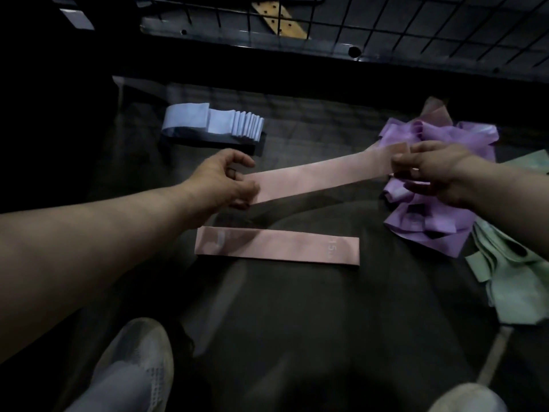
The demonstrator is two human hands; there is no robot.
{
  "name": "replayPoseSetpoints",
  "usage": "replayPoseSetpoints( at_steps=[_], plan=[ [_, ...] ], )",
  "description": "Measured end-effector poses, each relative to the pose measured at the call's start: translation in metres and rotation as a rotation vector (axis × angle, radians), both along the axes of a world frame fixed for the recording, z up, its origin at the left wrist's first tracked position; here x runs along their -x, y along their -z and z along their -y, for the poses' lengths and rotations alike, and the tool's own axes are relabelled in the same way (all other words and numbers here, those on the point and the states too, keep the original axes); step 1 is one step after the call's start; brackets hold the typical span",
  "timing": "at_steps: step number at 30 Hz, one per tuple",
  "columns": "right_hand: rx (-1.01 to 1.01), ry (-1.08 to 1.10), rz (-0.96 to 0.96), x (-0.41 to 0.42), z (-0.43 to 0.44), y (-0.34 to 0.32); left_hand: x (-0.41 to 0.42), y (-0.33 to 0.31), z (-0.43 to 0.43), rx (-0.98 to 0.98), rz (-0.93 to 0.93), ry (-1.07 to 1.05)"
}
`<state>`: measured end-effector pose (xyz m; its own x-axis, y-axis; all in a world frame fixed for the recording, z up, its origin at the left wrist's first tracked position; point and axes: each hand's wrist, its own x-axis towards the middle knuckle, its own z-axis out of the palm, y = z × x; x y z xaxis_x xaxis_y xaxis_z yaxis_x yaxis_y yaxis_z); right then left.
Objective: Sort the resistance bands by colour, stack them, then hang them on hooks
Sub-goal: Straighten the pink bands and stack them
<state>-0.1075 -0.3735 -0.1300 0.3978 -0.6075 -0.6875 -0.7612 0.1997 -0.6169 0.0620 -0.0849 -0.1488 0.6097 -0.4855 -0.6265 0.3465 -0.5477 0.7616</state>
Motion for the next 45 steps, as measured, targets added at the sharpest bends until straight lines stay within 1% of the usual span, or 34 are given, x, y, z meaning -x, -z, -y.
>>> replayPoseSetpoints(
  at_steps=[5, 9, 13, 17, 19, 21, 25, 27, 31, 34, 36, 38, 40, 42, 45],
  plan=[
    [0.024, 0.011, 0.031, 0.000, 0.001, 0.002, -0.003, -0.004, 0.001, 0.079, -0.156, -0.125],
    [-0.051, 0.068, 0.121, -0.001, -0.001, 0.000, -0.006, -0.005, -0.002, 0.178, -0.291, -0.192],
    [-0.090, 0.092, 0.178, -0.001, 0.002, -0.002, -0.007, -0.011, -0.006, 0.246, -0.349, -0.194],
    [-0.090, 0.085, 0.206, 0.002, 0.004, -0.001, -0.009, -0.013, -0.010, 0.252, -0.374, -0.236],
    [-0.084, 0.068, 0.222, 0.004, 0.005, 0.001, -0.010, -0.014, -0.011, 0.220, -0.338, -0.229],
    [-0.061, 0.016, 0.239, 0.006, 0.005, 0.003, -0.010, -0.013, -0.013, 0.162, -0.263, -0.210],
    [0.089, -0.158, 0.215, 0.010, 0.008, 0.005, -0.013, -0.008, -0.019, 0.022, 0.023, -0.078],
    [0.099, -0.205, 0.199, 0.012, 0.010, 0.003, -0.012, -0.008, -0.022, 0.033, 0.087, -0.072],
    [-0.044, -0.166, 0.245, 0.018, 0.011, 0.002, -0.011, -0.003, -0.027, 0.048, 0.162, -0.042],
    [-0.069, -0.141, 0.288, 0.020, 0.004, 0.001, -0.012, 0.003, -0.028, 0.042, 0.168, -0.041],
    [-0.055, -0.095, 0.314, 0.020, -0.001, 0.001, -0.012, 0.002, -0.028, 0.087, 0.154, -0.045],
    [0.024, -0.128, 0.329, 0.020, -0.005, 0.003, -0.011, 0.001, -0.027, 0.121, 0.179, -0.060],
    [0.098, -0.181, 0.327, 0.021, -0.006, 0.005, -0.011, 0.001, -0.026, 0.078, 0.228, -0.072],
    [0.122, -0.189, 0.320, 0.022, -0.006, 0.008, -0.010, 0.001, -0.023, 0.042, 0.276, -0.079],
    [0.116, -0.161, 0.317, 0.022, -0.007, 0.008, -0.010, 0.002, -0.018, 0.064, 0.238, -0.153]
  ],
)
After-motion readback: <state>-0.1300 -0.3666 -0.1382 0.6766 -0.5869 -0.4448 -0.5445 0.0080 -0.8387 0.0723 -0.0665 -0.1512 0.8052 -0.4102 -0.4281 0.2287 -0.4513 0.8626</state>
